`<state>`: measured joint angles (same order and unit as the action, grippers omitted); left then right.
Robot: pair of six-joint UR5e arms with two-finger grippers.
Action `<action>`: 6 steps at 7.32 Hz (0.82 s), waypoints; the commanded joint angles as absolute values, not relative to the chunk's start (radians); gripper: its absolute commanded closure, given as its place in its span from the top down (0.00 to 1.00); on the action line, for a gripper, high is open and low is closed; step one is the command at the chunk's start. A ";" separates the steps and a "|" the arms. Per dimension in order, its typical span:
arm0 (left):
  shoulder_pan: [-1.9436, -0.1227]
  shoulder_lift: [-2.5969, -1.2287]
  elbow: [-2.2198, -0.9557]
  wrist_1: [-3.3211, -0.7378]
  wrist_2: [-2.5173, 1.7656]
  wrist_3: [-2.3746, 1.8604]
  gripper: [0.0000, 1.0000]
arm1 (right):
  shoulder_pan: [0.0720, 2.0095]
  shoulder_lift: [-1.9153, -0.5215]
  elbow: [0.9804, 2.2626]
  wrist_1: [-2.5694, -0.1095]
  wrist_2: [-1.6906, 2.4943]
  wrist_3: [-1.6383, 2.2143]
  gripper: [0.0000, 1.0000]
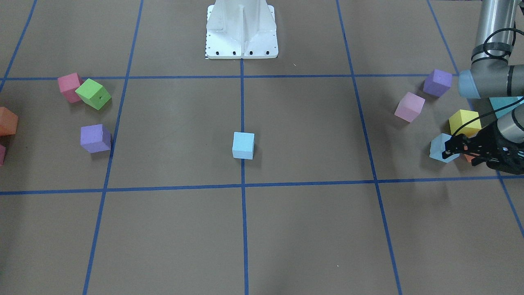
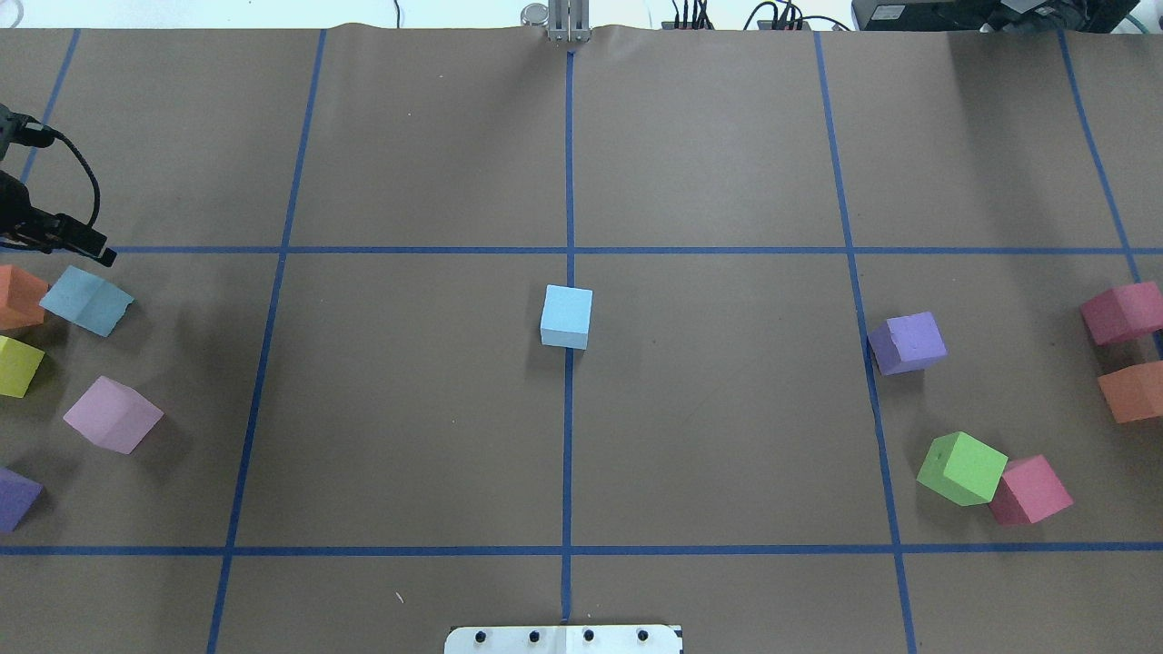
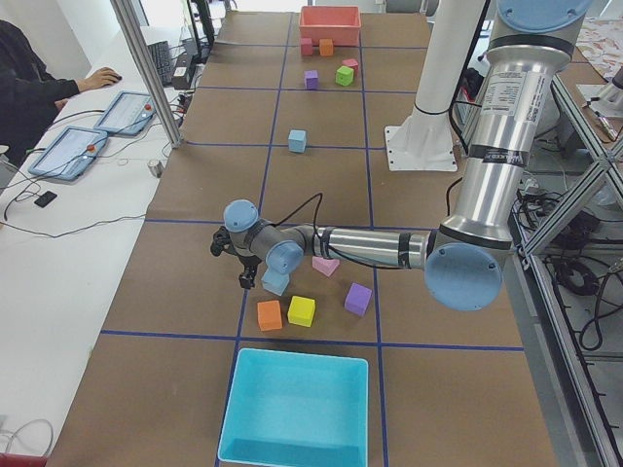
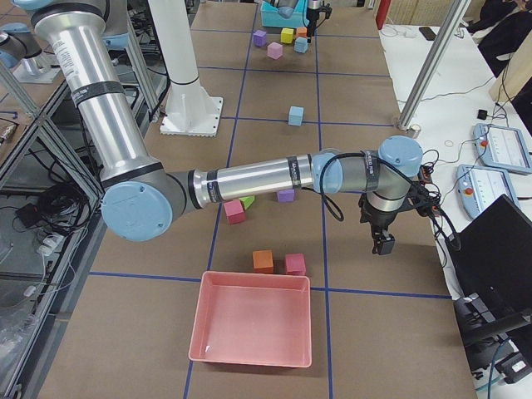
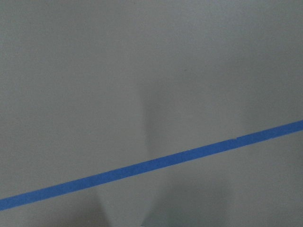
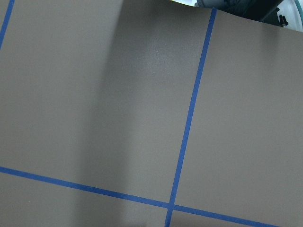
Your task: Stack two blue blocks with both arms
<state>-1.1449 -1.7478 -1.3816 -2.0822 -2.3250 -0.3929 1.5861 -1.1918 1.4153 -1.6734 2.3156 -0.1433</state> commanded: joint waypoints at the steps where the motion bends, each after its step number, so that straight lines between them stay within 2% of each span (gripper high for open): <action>1: -1.117 -1.729 -1.393 -2.082 -2.321 -0.396 0.98 | 1.586 -1.192 1.416 -1.674 2.316 -0.143 1.00; 6: -1.086 -1.698 -1.416 -2.082 -2.290 -0.390 0.98 | 1.586 -1.190 1.414 -1.674 2.313 -0.143 1.00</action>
